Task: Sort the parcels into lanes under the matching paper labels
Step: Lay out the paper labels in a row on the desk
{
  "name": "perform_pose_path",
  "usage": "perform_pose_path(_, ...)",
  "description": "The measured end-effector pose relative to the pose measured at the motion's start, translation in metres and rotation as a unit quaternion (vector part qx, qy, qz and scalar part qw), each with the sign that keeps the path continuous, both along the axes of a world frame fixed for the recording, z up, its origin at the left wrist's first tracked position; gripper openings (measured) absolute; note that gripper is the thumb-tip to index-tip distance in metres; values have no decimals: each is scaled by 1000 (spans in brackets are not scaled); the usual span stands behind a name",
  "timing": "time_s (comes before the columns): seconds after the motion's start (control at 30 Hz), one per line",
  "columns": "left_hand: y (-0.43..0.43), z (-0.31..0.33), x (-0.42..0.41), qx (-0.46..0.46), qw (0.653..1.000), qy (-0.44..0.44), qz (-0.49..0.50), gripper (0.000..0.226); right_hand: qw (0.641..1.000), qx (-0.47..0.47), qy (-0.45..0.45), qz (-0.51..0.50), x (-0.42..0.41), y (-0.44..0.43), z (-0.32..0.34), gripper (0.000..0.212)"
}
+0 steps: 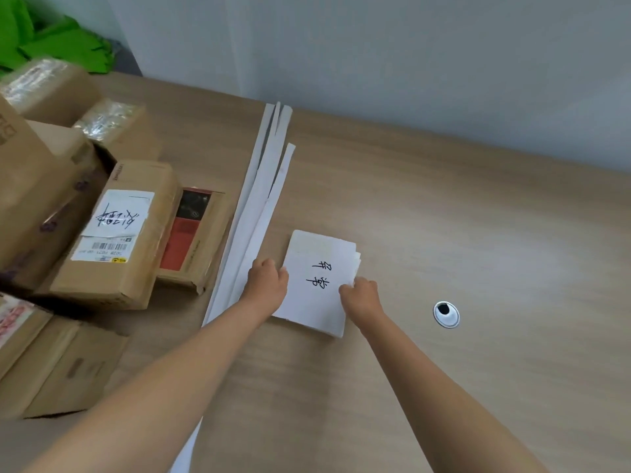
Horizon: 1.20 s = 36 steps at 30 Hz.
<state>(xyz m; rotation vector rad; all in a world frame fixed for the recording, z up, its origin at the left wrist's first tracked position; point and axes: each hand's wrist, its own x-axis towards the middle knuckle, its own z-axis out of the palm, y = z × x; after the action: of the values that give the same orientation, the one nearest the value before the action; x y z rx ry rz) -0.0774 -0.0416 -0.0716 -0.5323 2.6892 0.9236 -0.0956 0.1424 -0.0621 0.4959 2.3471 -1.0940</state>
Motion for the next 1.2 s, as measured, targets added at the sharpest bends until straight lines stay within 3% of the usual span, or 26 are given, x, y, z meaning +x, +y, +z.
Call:
perform_pose_path(0.13,2,-12,-4,7,999,-6,40,39,999,-28,-11,-28,-5,-6,-12,21)
perform_pose_path(0.43,5,-6,6,76,992,-5,104,49,997,-38,-3,-69,-1,-9,-5,22)
perform_pose_path(0.63,2,21,9,135,981,38,132,47,985,-150,1,-89,9,-5,23,14)
perform_pose_path(0.77,7,50,17,134,982,59,115,45,980,-168,25,-102,13,5,36,40)
perform_pose_path(0.87,12,61,20,135,983,66,103,43,983,-158,40,-90,14,7,48,17)
perform_pose_path(1.07,19,49,27,139,983,57,103,34,987,-130,51,-85,24,7,41,32)
perform_pose_path(1.2,13,40,29,157,980,23,123,31,989,-119,30,-78,27,11,30,16)
